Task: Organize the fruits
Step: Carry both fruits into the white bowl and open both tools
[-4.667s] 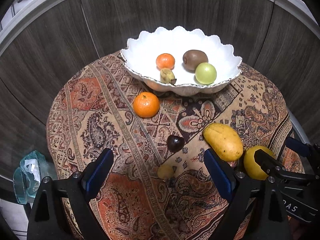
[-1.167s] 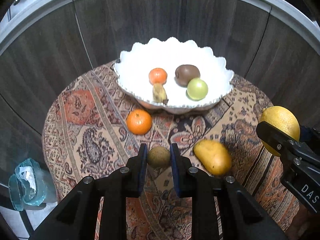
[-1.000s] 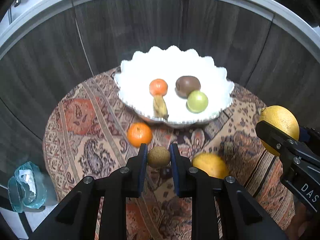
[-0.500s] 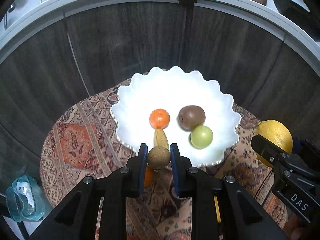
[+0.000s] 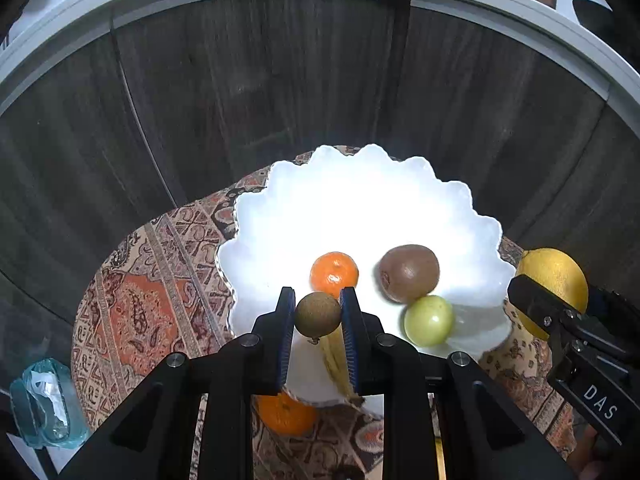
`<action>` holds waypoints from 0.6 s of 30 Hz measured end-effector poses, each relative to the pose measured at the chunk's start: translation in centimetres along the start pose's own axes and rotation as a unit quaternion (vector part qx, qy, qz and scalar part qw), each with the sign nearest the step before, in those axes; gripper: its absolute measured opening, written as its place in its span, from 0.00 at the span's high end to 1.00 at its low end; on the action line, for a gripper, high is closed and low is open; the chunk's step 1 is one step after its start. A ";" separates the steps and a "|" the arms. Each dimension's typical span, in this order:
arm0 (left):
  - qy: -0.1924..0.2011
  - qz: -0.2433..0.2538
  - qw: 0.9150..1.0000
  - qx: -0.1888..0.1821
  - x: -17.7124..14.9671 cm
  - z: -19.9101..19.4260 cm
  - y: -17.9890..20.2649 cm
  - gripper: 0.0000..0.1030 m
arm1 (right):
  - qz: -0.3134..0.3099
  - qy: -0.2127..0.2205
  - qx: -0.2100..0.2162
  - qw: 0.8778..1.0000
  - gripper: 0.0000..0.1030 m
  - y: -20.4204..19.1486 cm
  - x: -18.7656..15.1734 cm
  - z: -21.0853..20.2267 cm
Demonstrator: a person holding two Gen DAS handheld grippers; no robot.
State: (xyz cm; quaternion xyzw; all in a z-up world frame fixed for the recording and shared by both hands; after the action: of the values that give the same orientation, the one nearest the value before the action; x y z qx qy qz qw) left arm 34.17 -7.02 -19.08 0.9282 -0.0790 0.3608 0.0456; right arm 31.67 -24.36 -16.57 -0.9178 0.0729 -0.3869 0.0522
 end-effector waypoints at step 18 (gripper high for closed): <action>-0.009 -0.004 1.000 0.014 -0.1 1.9 -0.7 0.40 | 0.007 -0.015 -0.018 1.000 0.20 0.7 -0.2 2.2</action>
State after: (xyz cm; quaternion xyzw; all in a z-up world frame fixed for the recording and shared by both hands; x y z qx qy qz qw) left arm 35.48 -6.57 -20.62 0.9321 -0.0707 0.3536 0.0335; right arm 33.03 -24.92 -18.31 -0.9236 0.0850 -0.3718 0.0395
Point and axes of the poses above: each gripper's, at about its wrist camera, not at the fingertips, and z roughly the way its jaws point, y to its right, x to its top, the point moved 6 cm from there along z, roughly the way its jaws point, and after that the axes turned 7 degrees about y, right-handed, at the moved point
